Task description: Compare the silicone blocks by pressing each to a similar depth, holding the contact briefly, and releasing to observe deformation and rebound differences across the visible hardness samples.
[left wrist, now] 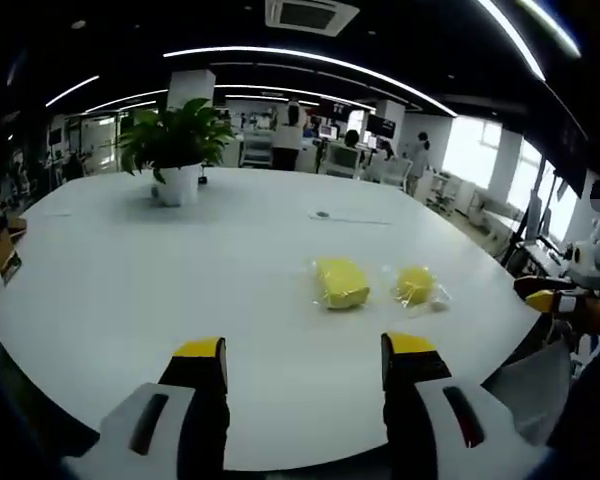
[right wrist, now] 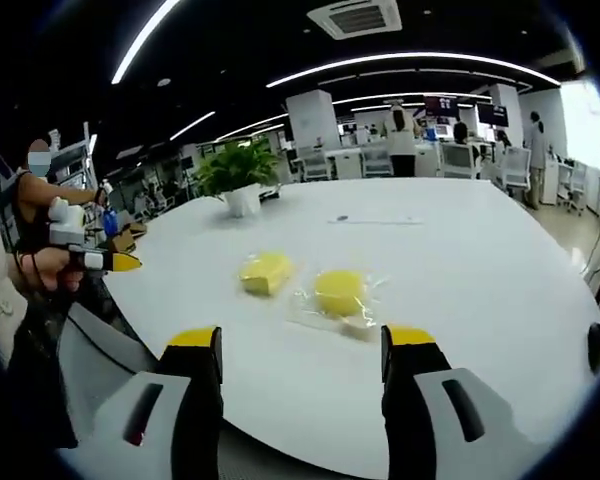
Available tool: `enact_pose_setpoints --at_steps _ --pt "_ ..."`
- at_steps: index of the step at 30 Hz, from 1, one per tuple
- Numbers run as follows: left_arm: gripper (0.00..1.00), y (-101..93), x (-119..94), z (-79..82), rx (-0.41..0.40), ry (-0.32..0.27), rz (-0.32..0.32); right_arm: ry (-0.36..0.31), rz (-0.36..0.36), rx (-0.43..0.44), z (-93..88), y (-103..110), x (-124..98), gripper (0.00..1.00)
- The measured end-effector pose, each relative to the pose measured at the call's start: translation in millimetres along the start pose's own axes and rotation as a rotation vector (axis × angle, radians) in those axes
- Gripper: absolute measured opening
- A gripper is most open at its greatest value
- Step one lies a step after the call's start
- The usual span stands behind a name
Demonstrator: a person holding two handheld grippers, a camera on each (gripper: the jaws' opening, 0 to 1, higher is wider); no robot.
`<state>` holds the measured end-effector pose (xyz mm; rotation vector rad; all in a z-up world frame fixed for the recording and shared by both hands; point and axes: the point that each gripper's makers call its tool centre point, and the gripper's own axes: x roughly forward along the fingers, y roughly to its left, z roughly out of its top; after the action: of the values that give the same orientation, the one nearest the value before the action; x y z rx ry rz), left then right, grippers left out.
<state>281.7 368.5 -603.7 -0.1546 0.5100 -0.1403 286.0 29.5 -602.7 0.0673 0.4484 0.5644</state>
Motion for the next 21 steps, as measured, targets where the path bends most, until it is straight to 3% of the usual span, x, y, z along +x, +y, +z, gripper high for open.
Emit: enact_pose_setpoints --at_steps 21 --pt "0.61 1.0 -0.6 2.0 0.017 0.012 -0.006 0.013 0.013 -0.028 -0.2 3.1 -1.0 0.58"
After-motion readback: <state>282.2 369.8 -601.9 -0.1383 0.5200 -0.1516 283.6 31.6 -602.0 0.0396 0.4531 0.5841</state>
